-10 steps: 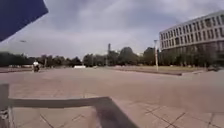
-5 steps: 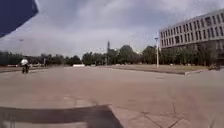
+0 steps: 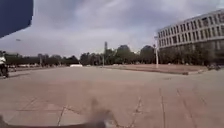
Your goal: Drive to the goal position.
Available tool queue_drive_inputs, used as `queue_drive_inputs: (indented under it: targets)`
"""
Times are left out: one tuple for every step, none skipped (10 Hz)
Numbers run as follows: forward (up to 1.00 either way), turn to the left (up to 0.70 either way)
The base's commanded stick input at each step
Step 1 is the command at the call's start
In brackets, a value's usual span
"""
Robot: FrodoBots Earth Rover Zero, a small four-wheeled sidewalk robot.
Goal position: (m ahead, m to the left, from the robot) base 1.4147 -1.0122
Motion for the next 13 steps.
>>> queue_drive_inputs:
  targets:
    - [1.00,-0.40]
    - [1.00,-0.40]
    - [1.00,-0.40]
    - [1.00,-0.40]
    - [1.00,-0.40]
    - [1.00,-0.40]
    - [1.00,-0.40]
    - [1.00,-0.40]
    - [1.00,-0.40]
    - [1.00,-0.40]
    - [1.00,-0.40]
    - [1.00,-0.40]
    - [1.00,-0.13]
